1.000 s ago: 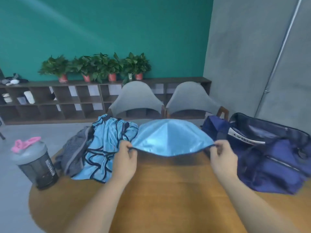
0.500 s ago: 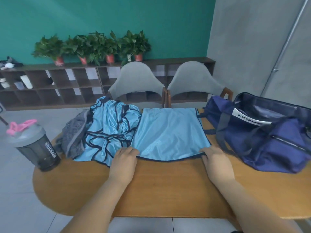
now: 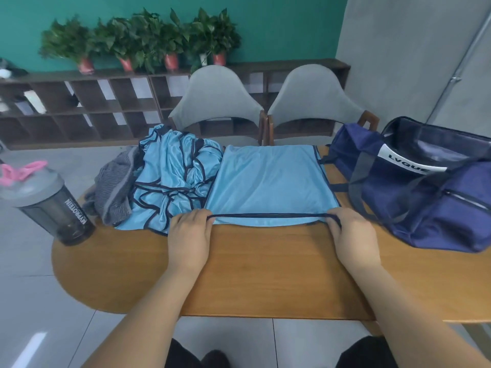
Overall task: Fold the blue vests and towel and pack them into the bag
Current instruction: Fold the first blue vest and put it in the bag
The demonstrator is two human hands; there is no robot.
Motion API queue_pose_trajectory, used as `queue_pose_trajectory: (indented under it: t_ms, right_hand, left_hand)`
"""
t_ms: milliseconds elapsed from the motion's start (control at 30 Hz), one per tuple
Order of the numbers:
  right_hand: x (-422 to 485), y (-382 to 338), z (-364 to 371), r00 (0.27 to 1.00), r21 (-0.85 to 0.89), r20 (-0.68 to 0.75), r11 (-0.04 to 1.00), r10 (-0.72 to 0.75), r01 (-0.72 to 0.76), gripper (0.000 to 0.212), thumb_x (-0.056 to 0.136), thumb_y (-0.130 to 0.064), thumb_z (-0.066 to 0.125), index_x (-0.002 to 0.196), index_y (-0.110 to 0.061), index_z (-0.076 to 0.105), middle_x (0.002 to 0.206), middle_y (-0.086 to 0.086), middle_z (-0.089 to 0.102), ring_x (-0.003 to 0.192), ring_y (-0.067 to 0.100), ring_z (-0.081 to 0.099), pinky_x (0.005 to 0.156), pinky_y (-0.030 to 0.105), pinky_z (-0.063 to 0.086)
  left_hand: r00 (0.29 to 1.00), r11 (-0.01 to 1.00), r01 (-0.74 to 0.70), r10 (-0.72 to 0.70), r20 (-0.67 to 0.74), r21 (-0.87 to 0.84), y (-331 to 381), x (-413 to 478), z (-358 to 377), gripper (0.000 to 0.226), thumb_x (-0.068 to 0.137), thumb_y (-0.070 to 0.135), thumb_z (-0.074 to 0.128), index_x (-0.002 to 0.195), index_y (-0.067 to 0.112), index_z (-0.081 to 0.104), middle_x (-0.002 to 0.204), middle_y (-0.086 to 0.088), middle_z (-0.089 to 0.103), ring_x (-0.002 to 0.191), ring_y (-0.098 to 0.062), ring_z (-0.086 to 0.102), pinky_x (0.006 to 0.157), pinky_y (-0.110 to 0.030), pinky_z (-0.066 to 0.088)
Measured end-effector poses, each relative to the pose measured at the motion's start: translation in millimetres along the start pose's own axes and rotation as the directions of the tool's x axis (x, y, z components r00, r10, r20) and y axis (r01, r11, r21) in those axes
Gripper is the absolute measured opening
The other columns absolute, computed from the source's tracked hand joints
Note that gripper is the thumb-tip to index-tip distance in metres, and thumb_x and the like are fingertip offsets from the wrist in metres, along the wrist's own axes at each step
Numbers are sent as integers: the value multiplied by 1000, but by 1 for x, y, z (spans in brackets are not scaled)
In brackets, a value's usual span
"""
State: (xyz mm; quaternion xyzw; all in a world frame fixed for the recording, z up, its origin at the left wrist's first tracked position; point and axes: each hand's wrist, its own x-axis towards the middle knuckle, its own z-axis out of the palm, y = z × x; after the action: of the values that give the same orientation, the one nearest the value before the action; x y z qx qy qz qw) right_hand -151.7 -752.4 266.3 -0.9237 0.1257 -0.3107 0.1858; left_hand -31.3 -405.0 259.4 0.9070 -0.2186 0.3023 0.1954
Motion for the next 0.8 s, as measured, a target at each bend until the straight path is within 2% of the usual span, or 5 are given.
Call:
queue_pose_trajectory:
  t_ms: [200,367,500,600,800]
  right_hand:
    - [-1,5,2,998,-11,-32,998,59,-60,19,102,-11,60,118,-12,71,108,8,69,99,31,64,81,41,53]
    - [0,7,0,994,27,-22,994,111,-110,21,98,-7,64,116,-12,73,111,8,72,99,31,66,82,31,46]
    - [-1,7,-9,990,110,-53,986,134,-127,19,100,-14,65,117,-17,73,108,3,73,95,23,67,81,26,42]
    - [-9,8,-20,987,130,-124,988,101,-84,15,100,-16,67,114,-15,74,103,2,73,91,22,67,78,26,42]
    - [-23,8,-42,989,179,-148,984,29,-2,6,98,-18,68,103,-15,69,96,-5,67,92,12,60,81,17,38]
  left_hand:
    - [1000,1000,-13,14,8,-27,3,0,-3,10,105,19,60,105,12,68,94,0,65,88,-21,60,90,-40,47]
    - [996,993,10,2,94,-121,-1,0,-3,17,96,1,66,107,14,63,99,-1,67,95,-23,63,90,-41,53]
    - [998,994,59,-56,42,-92,8,-3,-12,15,100,4,62,113,11,64,95,-5,69,89,-29,64,78,-40,54]
    - [998,995,52,-56,-38,-85,11,-7,-19,15,105,11,56,117,10,65,101,-5,69,92,-28,64,88,-44,54]
    - [984,912,169,-175,17,-374,9,-20,-34,28,111,33,42,117,13,61,110,5,61,101,-15,59,91,-34,47]
